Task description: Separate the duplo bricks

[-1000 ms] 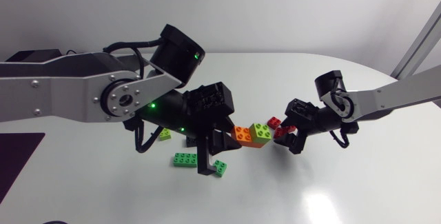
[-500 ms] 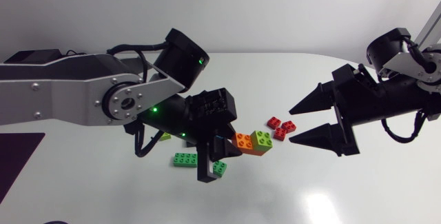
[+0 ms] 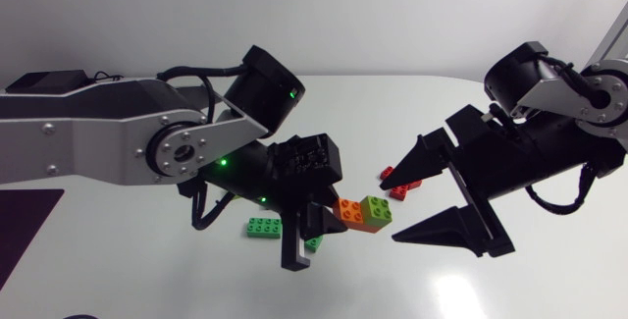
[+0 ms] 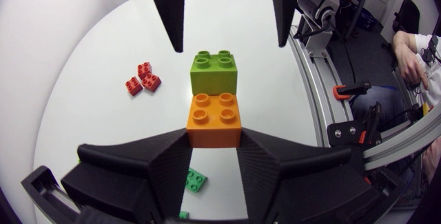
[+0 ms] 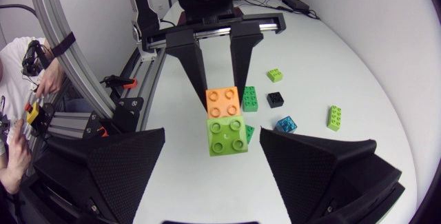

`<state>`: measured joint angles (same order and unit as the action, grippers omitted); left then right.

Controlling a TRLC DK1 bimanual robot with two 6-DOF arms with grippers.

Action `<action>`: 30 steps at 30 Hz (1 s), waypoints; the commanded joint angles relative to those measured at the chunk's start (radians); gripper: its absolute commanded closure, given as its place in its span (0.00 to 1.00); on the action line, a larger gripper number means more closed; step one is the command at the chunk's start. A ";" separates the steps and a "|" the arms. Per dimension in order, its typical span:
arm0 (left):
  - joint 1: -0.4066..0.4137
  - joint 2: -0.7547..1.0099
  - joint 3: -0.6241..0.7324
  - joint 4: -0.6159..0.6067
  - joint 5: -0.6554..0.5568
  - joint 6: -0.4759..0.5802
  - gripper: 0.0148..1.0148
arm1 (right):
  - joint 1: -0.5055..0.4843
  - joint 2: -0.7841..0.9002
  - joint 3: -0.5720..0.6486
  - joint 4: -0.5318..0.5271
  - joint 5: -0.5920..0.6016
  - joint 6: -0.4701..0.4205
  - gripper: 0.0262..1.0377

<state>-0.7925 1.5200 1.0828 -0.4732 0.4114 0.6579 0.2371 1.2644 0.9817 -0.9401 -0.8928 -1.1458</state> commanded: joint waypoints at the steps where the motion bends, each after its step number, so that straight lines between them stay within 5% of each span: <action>1: -0.007 -0.026 0.019 -0.007 -0.003 0.012 0.65 | 0.018 -0.008 -0.041 0.000 0.002 -0.020 0.08; 11: -0.024 -0.026 0.031 -0.015 -0.002 0.009 0.65 | 0.039 -0.007 -0.089 0.110 0.038 0.049 0.14; 22: -0.024 -0.026 0.026 -0.015 -0.002 0.009 0.65 | 0.087 -0.053 -0.141 0.210 0.074 0.104 0.73; 30: -0.025 -0.018 0.037 -0.015 -0.002 0.003 0.65 | 0.088 -0.100 -0.160 0.224 0.094 0.115 0.77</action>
<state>-0.8154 1.5124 1.0889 -0.4873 0.4168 0.6624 0.3153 1.1809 0.8524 -0.7166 -0.7990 -1.0550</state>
